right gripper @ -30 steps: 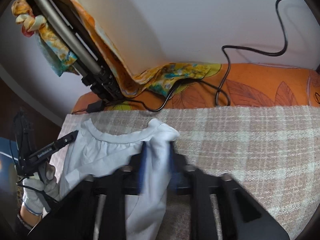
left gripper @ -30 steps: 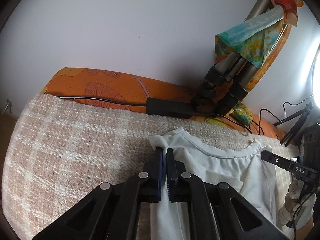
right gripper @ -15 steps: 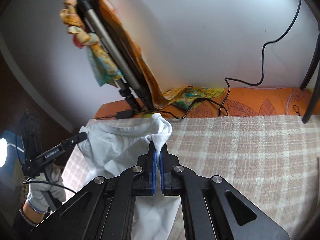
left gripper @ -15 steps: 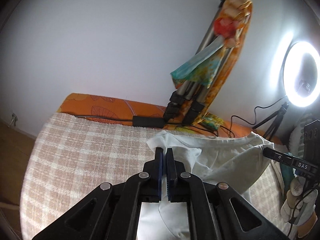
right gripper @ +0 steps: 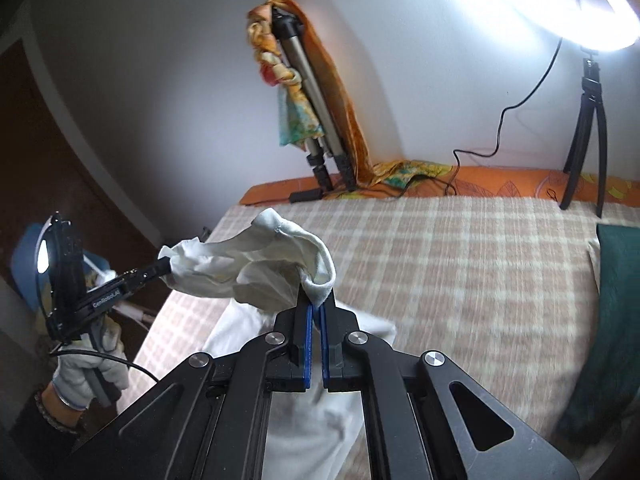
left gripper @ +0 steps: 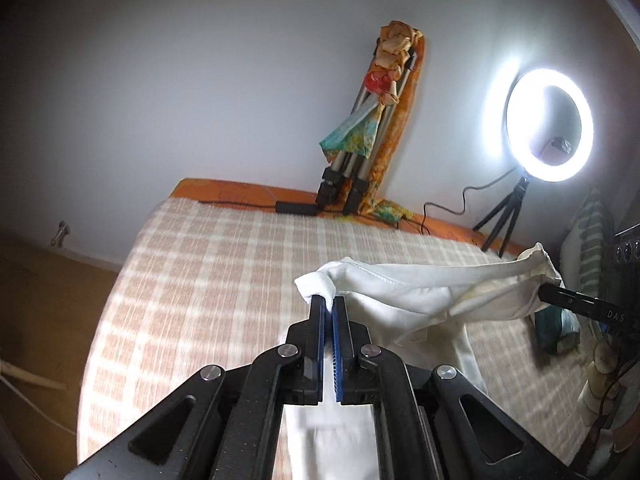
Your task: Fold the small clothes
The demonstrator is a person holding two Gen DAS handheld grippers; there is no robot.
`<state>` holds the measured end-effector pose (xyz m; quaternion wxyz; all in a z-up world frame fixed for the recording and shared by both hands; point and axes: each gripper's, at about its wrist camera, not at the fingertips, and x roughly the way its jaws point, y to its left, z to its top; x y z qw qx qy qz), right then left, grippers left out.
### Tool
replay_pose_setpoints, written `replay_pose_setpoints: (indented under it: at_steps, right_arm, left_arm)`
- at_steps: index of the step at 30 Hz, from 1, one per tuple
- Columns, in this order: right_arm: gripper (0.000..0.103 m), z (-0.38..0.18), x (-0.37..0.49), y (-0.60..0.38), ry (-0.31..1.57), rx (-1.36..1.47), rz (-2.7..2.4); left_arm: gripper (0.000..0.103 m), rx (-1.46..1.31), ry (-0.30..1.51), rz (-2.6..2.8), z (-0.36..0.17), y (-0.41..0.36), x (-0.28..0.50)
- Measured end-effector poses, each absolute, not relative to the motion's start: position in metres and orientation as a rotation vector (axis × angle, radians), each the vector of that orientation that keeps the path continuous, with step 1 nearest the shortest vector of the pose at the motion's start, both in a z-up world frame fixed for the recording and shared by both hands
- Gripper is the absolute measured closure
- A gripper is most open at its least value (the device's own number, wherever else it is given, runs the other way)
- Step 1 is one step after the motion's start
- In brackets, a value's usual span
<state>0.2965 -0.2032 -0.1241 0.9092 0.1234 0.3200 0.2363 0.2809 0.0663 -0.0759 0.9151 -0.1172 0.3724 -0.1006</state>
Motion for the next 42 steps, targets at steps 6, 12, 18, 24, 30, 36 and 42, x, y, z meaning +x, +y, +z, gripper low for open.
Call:
replay_pose_setpoints:
  at_steps: [6,12,18,24,30,36,42]
  right_arm:
    - [0.101,-0.153,0.237,-0.192,0.676,0.199,0.488]
    - [0.101,-0.194,0.191,-0.188,0.697,0.143,0.465]
    - [0.1,-0.211,0.157,-0.18,0.678,0.019,0.408]
    - [0.098,-0.209,0.132,-0.195,0.683,0.06,0.436]
    - [0.062,-0.218,0.142,-0.217,0.742,0.264,0.416]
    - [0.061,-0.243,0.167,-0.224,0.847,0.448,0.429]
    - [0.061,-0.266,0.179,-0.226,0.924,0.565,0.467]
  left_arm:
    - [0.103,-0.211,0.783,-0.203,-0.092,0.064,0.216]
    - [0.103,-0.149,0.808,-0.188,-0.121,0.058,0.169]
    - [0.101,-0.088,0.81,-0.188,-0.126,0.063,0.135]
    - [0.074,-0.223,0.801,-0.16,-0.118,0.098,0.115]
    - [0.05,-0.538,0.883,-0.18,-0.135,0.124,0.138]
    - [0.053,-0.693,0.957,-0.217,-0.159,0.123,0.157]
    - [0.087,-0.556,1.017,-0.239,-0.166,0.103,0.155]
